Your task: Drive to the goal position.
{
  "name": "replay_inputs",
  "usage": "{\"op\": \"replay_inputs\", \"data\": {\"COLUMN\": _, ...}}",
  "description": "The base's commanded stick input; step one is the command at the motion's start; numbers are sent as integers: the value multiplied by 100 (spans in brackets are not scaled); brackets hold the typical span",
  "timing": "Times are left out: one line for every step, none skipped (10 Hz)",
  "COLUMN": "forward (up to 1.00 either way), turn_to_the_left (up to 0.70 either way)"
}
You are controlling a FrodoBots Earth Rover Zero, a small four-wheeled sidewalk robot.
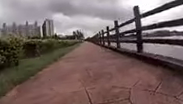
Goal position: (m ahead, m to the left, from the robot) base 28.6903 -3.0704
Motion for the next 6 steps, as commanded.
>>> {"op": "replay_inputs", "data": {"forward": 50, "turn_to_the_left": 0}}
{"op": "replay_inputs", "data": {"forward": 50, "turn_to_the_left": 0}}
{"op": "replay_inputs", "data": {"forward": 50, "turn_to_the_left": 0}}
{"op": "replay_inputs", "data": {"forward": 50, "turn_to_the_left": 0}}
{"op": "replay_inputs", "data": {"forward": 50, "turn_to_the_left": 0}}
{"op": "replay_inputs", "data": {"forward": 50, "turn_to_the_left": 0}}
